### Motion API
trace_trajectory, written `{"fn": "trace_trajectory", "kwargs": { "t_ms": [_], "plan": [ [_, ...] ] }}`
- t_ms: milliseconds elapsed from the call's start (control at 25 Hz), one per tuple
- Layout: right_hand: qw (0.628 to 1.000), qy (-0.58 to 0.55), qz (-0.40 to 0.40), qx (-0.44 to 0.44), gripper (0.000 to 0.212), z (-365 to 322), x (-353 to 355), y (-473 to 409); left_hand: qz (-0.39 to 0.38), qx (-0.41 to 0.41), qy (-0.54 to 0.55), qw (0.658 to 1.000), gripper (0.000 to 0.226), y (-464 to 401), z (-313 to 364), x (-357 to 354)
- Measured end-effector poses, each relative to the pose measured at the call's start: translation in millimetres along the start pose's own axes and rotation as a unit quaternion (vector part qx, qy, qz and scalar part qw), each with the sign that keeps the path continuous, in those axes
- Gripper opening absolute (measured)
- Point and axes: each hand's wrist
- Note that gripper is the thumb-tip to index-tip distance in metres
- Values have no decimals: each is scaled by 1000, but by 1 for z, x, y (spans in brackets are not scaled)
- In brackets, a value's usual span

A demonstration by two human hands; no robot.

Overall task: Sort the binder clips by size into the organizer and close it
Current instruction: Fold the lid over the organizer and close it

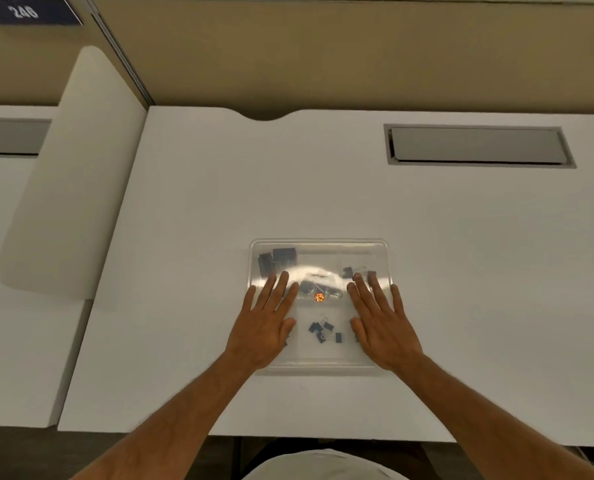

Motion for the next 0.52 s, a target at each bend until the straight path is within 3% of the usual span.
{"fn": "trace_trajectory", "kwargs": {
  "t_ms": [360,520],
  "plan": [
    [999,-43,17,-1,80,5,-10,-6,-19,2,24,1000,91,-4,-3,-11],
    [998,-53,16,-8,81,0,-3,-1,-17,-8,12,1000,90,2,1,3]
  ]
}}
Point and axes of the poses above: each hand's wrist, its own y-axis away from the middle knuckle, its own x-axis out of the back of the hand, z = x × y, and after that the axes turned 12 degrees about x, right-handed
